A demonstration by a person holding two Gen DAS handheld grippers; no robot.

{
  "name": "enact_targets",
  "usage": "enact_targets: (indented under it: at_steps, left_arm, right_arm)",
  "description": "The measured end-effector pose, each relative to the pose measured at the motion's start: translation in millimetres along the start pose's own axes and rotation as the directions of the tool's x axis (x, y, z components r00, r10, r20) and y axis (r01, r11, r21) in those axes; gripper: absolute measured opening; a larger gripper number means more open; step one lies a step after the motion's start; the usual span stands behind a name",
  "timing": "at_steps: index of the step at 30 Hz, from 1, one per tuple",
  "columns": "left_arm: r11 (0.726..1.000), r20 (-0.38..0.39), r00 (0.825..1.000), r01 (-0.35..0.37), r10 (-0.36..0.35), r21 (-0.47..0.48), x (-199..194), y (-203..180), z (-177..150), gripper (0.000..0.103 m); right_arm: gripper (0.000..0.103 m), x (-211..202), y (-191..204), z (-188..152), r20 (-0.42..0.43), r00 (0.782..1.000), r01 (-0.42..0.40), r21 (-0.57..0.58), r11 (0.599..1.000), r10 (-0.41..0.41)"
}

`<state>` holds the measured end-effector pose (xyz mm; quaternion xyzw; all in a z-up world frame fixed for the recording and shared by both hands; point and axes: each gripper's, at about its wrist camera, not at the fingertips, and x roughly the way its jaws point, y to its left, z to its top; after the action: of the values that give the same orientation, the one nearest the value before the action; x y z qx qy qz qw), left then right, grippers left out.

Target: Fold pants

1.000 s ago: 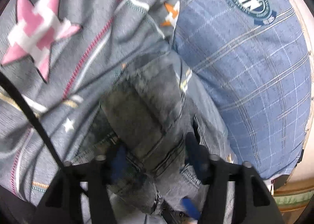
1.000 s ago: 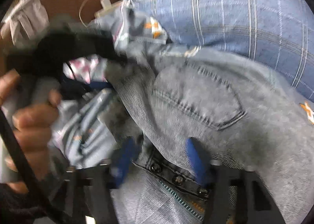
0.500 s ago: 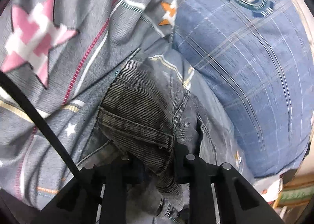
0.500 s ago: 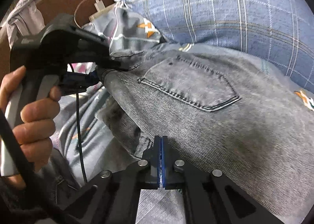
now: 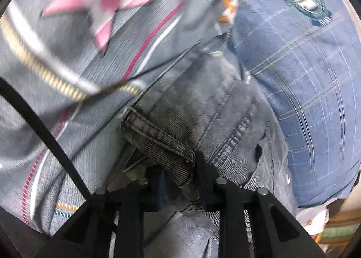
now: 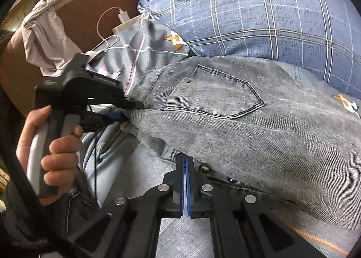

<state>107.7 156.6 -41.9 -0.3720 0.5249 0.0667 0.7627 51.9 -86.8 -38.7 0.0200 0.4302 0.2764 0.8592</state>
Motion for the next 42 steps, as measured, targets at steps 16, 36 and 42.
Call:
enact_targets:
  at_steps: [16,36,42]
  left_arm:
    - [0.995,0.020,0.996,0.091,-0.092,0.042,-25,-6,6,0.014]
    - [0.986,0.000,0.999,0.035,-0.036,0.160,-50,-22,-2,0.014]
    - [0.992,-0.117,0.986,-0.109,0.115,0.059,4,8,3,0.027]
  right_arm:
    - [0.090,2,29,18,0.073,0.994,0.086,-0.118,0.989,-0.078]
    - [0.002,-17,66,23,0.036,0.984,0.178,-0.201,0.963,-0.175]
    - [0.005,40,54,3,-0.070,0.984,0.152,-0.170,0.974,-0.166]
